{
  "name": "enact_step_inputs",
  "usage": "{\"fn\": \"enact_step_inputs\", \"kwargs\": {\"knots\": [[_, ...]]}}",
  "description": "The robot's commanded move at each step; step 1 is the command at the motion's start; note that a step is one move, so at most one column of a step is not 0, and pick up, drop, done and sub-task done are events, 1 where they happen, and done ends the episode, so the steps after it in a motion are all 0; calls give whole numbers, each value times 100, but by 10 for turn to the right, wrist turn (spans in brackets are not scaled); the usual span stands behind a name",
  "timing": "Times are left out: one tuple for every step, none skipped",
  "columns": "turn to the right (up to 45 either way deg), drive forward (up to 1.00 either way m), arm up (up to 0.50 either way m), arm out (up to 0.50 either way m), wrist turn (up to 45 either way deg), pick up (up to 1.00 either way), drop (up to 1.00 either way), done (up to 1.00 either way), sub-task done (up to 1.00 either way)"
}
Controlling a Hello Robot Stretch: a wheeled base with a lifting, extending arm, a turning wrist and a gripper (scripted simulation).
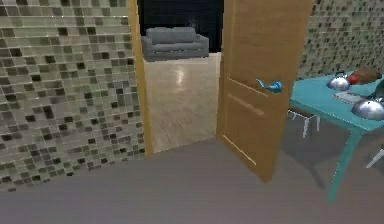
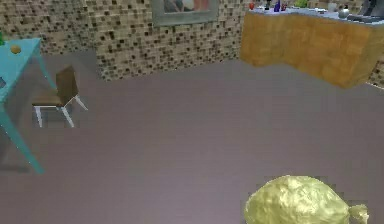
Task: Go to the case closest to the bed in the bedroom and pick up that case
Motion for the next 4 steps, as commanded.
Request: {"fn": "enact_step_inputs", "kwargs": {"knots": [[0, 100, 0, 0, 0, 0, 0, 0, 0], [0, 95, 0, 0, 0, 0, 0, 0, 0], [-240, 0, 0, 0, 0, 0, 0, 0, 0], [0, 30, 0, 0, 0, 0, 0, 0, 0]]}}
